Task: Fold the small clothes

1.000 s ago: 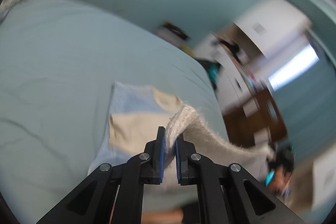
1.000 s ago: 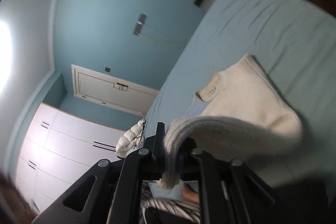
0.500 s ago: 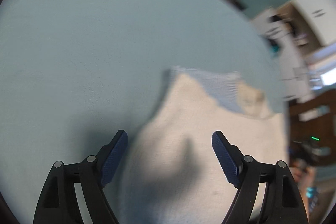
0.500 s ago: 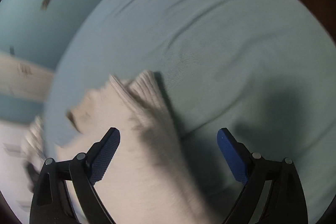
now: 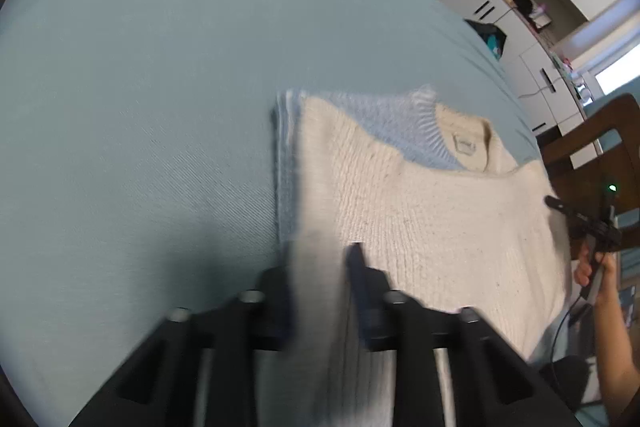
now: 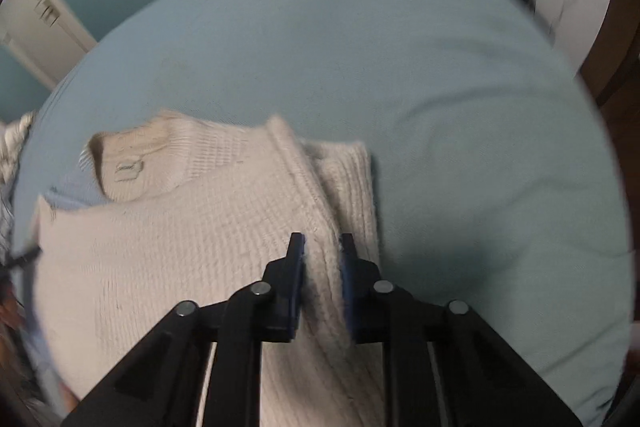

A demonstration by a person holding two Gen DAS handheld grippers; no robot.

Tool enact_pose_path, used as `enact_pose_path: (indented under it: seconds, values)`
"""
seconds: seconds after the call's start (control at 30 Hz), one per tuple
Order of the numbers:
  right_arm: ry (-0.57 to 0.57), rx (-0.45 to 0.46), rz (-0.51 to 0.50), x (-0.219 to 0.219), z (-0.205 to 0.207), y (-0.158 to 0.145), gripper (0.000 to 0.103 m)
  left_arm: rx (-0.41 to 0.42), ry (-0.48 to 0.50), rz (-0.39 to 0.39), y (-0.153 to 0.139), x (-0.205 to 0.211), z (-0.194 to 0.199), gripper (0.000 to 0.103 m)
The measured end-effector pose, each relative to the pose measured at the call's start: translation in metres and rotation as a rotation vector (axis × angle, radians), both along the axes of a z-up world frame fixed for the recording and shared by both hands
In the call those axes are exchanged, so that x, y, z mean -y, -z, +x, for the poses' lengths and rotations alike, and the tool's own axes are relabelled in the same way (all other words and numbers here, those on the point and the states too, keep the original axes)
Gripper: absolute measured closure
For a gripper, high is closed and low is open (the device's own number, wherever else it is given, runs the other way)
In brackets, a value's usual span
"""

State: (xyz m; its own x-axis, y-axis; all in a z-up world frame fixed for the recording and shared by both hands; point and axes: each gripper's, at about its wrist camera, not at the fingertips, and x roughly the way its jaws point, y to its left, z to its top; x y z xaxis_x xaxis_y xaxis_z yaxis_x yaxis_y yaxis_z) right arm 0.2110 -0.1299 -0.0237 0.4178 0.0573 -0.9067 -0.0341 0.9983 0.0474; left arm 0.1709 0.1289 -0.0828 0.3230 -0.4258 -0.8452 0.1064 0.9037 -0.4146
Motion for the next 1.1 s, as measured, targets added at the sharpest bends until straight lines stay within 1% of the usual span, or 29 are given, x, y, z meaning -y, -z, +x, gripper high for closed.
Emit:
enact_pose_path:
  seconds: [0.03, 0.07, 0.1, 0.13, 0.2, 0.23, 0.3, 0.33, 0.37, 0.4, 0.43, 0.5, 0.53, 0.6, 0.63, 0.67, 0.7, 0.73, 0.77, 0.83, 0.87, 0.9, 0.93, 0.97, 1.0, 1.03, 1.07, 1.1]
  values:
    - [-0.014, 0.059, -0.035, -0.006, -0.012, -0.011, 0.093, 0.022, -0.014, -0.022, -0.009, -0.005, -0.005, 0.091]
    - [-0.025, 0.11, -0.049, -0.011, -0.022, -0.022, 0.094, 0.045, -0.024, -0.042, -0.018, -0.011, -0.008, 0.092]
    - [-0.037, 0.185, -0.058, -0.016, -0.036, -0.039, 0.094, 0.086, -0.036, -0.056, -0.03, -0.019, -0.011, 0.093]
    - [-0.044, 0.24, -0.059, -0.019, -0.044, -0.054, 0.094, 0.117, -0.037, -0.063, -0.039, -0.022, -0.014, 0.093]
    - [-0.044, 0.321, -0.046, -0.021, -0.051, -0.078, 0.094, 0.19, -0.045, -0.061, -0.06, -0.021, -0.015, 0.093]
    - [-0.034, 0.374, -0.031, -0.021, -0.053, -0.095, 0.094, 0.224, -0.06, -0.052, -0.07, -0.019, -0.014, 0.093]
    - [-0.013, 0.441, -0.024, -0.024, -0.048, -0.113, 0.094, 0.283, -0.112, -0.048, -0.087, -0.017, -0.006, 0.094]
    - [0.004, 0.466, -0.029, -0.022, -0.042, -0.121, 0.094, 0.305, -0.142, -0.059, -0.094, -0.021, 0.003, 0.094]
    - [0.025, 0.478, -0.025, -0.029, -0.031, -0.121, 0.094, 0.303, -0.178, -0.071, -0.095, -0.025, 0.014, 0.094]
    - [0.041, 0.476, -0.018, -0.034, -0.022, -0.117, 0.094, 0.282, -0.204, -0.087, -0.093, -0.03, 0.026, 0.094]
    - [0.08, 0.461, 0.009, -0.028, -0.004, -0.114, 0.094, 0.263, -0.23, -0.089, -0.09, -0.031, 0.04, 0.094]
    - [0.141, 0.424, 0.034, -0.015, 0.024, -0.1, 0.094, 0.245, -0.245, -0.054, -0.081, -0.026, 0.062, 0.094]
    - [0.165, 0.4, 0.029, -0.017, 0.036, -0.083, 0.094, 0.236, -0.248, -0.028, -0.073, -0.019, 0.076, 0.094]
    - [0.205, 0.36, 0.015, -0.008, 0.056, -0.062, 0.094, 0.212, -0.258, -0.01, -0.059, -0.01, 0.089, 0.094]
    - [0.234, 0.309, 0.002, -0.006, 0.071, -0.04, 0.094, 0.194, -0.263, 0.007, -0.05, -0.005, 0.097, 0.094]
    - [0.25, 0.286, -0.004, 0.005, 0.077, -0.035, 0.094, 0.175, -0.266, 0.03, -0.041, 0.0, 0.104, 0.094]
    - [0.275, 0.248, -0.007, 0.007, 0.087, -0.016, 0.094, 0.159, -0.268, 0.055, -0.033, 0.004, 0.11, 0.094]
    - [0.29, 0.223, -0.013, 0.009, 0.092, -0.003, 0.094, 0.134, -0.28, 0.093, -0.021, 0.007, 0.115, 0.094]
    - [0.299, 0.211, -0.019, 0.011, 0.094, 0.005, 0.094, 0.112, -0.29, 0.106, -0.013, 0.021, 0.124, 0.094]
    - [0.312, 0.157, -0.042, 0.015, 0.098, 0.032, 0.093, 0.05, -0.309, 0.146, 0.011, 0.026, 0.13, 0.093]
    - [0.313, 0.124, -0.047, 0.019, 0.099, 0.044, 0.092, 0.024, -0.311, 0.152, 0.02, 0.027, 0.132, 0.092]
    - [0.313, 0.094, -0.046, 0.021, 0.101, 0.052, 0.087, 0.002, -0.304, 0.149, 0.03, 0.028, 0.133, 0.09]
    - [0.316, 0.059, -0.046, 0.025, 0.102, 0.064, 0.081, 0.023, -0.3, 0.153, 0.031, 0.029, 0.131, 0.089]
    - [0.316, 0.077, -0.03, 0.027, 0.099, 0.063, 0.077, 0.039, -0.298, 0.154, 0.029, 0.032, 0.13, 0.084]
    - [0.337, 0.077, -0.009, 0.032, 0.097, 0.058, 0.053, 0.03, -0.305, 0.157, 0.027, 0.031, 0.129, 0.07]
    - [0.357, 0.041, 0.005, 0.037, 0.099, 0.058, 0.023, -0.004, -0.332, 0.164, 0.025, 0.027, 0.128, 0.06]
    - [0.362, 0.008, 0.019, 0.041, 0.1, 0.058, 0.02, -0.019, -0.355, 0.164, 0.021, 0.022, 0.124, 0.042]
    - [0.341, -0.012, 0.066, 0.044, 0.095, 0.053, 0.02, -0.004, -0.369, 0.16, 0.011, 0.02, 0.118, 0.032]
